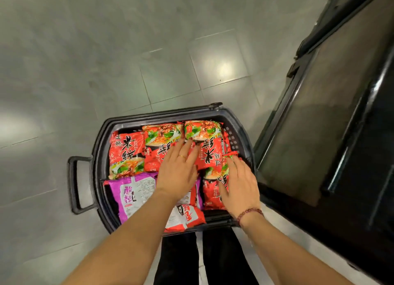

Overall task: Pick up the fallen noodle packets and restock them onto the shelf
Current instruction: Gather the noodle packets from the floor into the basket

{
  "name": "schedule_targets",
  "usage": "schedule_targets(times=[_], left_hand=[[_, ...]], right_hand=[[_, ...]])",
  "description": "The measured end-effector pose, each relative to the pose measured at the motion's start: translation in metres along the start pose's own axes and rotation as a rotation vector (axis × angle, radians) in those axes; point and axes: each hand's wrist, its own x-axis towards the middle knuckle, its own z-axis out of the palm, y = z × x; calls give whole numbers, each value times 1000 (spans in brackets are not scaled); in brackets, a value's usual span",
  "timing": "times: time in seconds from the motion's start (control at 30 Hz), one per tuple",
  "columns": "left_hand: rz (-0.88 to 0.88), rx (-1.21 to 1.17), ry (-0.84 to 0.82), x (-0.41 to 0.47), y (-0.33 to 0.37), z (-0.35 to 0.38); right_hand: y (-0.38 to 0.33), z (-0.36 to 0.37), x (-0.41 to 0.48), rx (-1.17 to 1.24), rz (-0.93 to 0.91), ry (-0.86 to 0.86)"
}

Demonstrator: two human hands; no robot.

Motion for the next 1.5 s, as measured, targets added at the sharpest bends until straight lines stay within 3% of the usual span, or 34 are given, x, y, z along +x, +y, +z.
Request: schedule_targets(times=[0.13,0.43,0.57,0.7,0.8,1.0,1.17,1.5], left_hand=[[-96,-49,14,-54,4,-66],[-180,-93,320,-154,8,-198],[-186,-136,318,-167,-7,-219],[-85,-151,271,-165,-40,-233],[39,-141,215,-159,-79,-243],[353,-39,77,-140,-149,-274],[534,56,10,-108,-161,-287],[611,148,-150,-35,-120,-285]], right_hand=[[-28,-63,-17,53,-59,12],[-80,-176,-67,93,-236,53],[-106,-192,-71,31,-216,57],[-139,-189,-71,-31,-169,34],[-168,-178,-75,-14,-67,22],[-228,-163,-101,89,161,160],[-243,-159,-124,138,299,180],[-197,-124,-157,364,669,171]])
